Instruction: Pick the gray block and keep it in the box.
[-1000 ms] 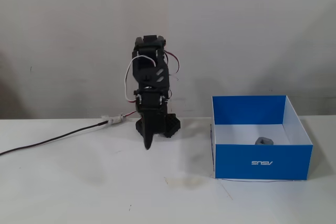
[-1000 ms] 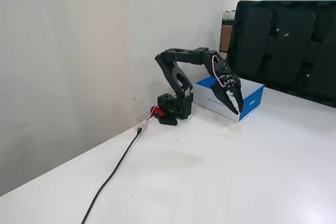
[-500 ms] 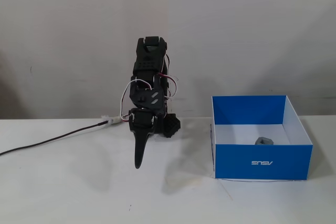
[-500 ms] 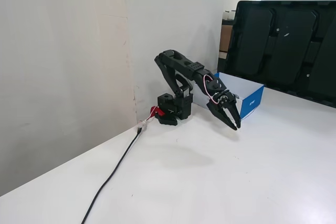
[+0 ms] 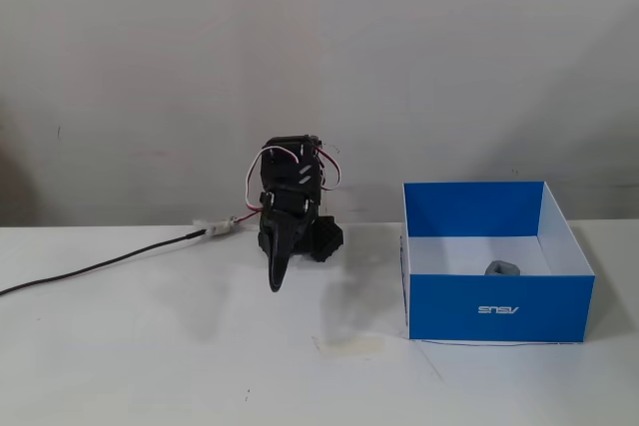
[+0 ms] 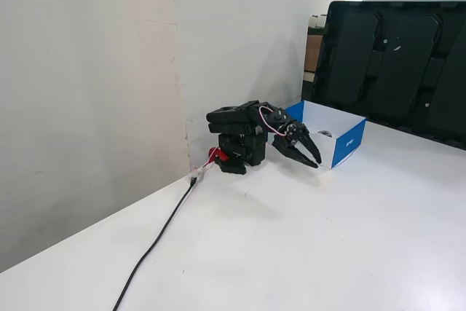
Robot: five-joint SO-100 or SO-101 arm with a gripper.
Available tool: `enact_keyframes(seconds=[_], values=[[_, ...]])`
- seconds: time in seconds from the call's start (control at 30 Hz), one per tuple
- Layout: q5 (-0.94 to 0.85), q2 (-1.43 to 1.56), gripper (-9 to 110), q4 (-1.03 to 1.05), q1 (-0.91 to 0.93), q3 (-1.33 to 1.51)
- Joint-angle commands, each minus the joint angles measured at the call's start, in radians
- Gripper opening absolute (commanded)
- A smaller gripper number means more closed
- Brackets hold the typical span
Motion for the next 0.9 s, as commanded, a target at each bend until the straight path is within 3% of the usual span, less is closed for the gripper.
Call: enact_keyframes(seconds=[0.0,0.87], values=[[-0.009,0.161,0,0.014,-0.008,0.011],[0.000,0.163,0,0.037,0.017,0.055]])
